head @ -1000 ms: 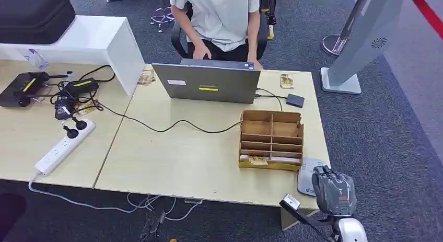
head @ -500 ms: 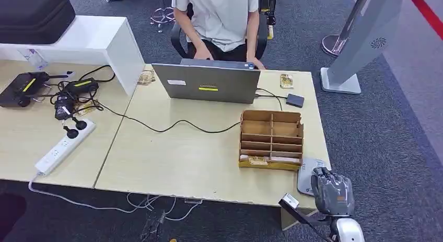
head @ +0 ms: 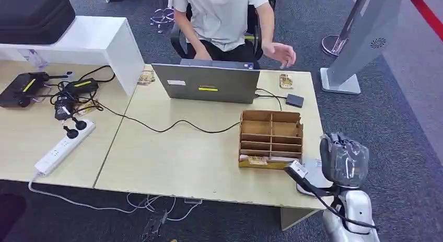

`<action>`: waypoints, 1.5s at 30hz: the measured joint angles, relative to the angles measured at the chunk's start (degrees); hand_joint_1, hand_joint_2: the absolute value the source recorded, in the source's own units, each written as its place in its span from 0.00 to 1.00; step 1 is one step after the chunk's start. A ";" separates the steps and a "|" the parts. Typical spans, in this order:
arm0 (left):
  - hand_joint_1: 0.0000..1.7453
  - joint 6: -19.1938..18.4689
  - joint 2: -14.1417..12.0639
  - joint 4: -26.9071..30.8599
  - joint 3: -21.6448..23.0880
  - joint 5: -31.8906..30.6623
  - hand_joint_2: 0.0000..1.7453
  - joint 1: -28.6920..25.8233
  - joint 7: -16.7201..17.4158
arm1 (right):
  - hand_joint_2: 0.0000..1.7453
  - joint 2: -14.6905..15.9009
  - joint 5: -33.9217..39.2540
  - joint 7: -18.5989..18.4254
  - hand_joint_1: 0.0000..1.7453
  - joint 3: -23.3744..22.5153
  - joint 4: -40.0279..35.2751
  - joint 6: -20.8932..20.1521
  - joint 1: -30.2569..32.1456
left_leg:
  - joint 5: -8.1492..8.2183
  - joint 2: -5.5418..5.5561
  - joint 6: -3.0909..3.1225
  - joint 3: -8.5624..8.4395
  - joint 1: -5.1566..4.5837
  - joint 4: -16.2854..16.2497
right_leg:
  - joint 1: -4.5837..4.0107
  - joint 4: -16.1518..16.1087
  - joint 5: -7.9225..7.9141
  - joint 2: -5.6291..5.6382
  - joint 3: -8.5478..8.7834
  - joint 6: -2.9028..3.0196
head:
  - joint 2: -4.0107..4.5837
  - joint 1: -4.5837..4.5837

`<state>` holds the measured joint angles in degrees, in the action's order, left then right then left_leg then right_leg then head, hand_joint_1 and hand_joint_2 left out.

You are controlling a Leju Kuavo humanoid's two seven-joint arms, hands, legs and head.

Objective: Pass the card to the sensor for recognition and then transmit it.

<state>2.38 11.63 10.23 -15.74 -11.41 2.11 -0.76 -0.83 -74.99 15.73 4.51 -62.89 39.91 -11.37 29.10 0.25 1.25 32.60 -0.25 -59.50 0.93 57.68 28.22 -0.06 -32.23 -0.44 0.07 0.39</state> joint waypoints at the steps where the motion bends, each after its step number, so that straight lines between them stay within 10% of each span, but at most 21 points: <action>1: 0.00 -0.11 -0.04 0.00 0.00 -0.28 1.00 0.00 -0.02 | 1.00 0.46 0.00 -0.87 1.00 1.19 -1.04 0.00 -1.51 | 0.00 -0.02 0.00 0.00 0.00 0.00 | 0.00 0.01 -0.02 0.04 -0.02 0.01 | 0.00 0.00; 14: 0.00 -2.07 0.02 0.00 0.00 -4.06 1.00 0.18 -0.46 | 1.00 0.20 -0.79 -11.64 1.00 17.59 10.47 -6.29 -32.53 | -0.09 -0.14 -0.01 -0.07 0.01 -0.04 | -0.02 0.09 -0.13 0.16 -0.01 0.00 | 0.00 -0.04; 27: 0.00 -2.99 0.04 0.00 0.13 -5.70 1.00 0.17 -1.14 | 1.00 -4.33 2.18 -15.82 1.00 19.58 27.83 -9.84 -46.62 | -0.09 -0.03 0.00 0.01 0.01 -0.05 | -0.01 0.07 -0.13 0.07 -0.03 -0.01 | 0.00 0.00; 28: 0.00 -3.02 0.04 0.00 0.13 -5.81 1.00 0.18 -1.16 | 1.00 -4.42 2.19 -15.84 0.00 19.60 28.38 -9.84 -46.86 | -0.09 -0.03 0.00 0.01 0.01 -0.05 | -0.01 0.07 -0.13 0.07 -0.02 -0.01 | 0.00 -0.02; 45: 0.00 -2.34 0.79 0.00 0.46 -5.49 1.00 0.14 -0.70 | 1.00 -4.07 2.69 -10.69 0.00 20.56 26.82 -6.47 -40.81 | -0.09 -0.03 0.00 -0.01 0.02 -0.05 | -0.05 0.05 -0.13 0.07 -0.04 0.00 | 0.00 0.00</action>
<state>0.04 12.41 10.23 -15.28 -16.90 2.25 -1.46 -4.90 -72.30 5.05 25.07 -36.07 33.44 -52.18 29.01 0.22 1.25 32.58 -0.23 -59.55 0.87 57.72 28.09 0.02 -32.27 -0.45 0.07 0.39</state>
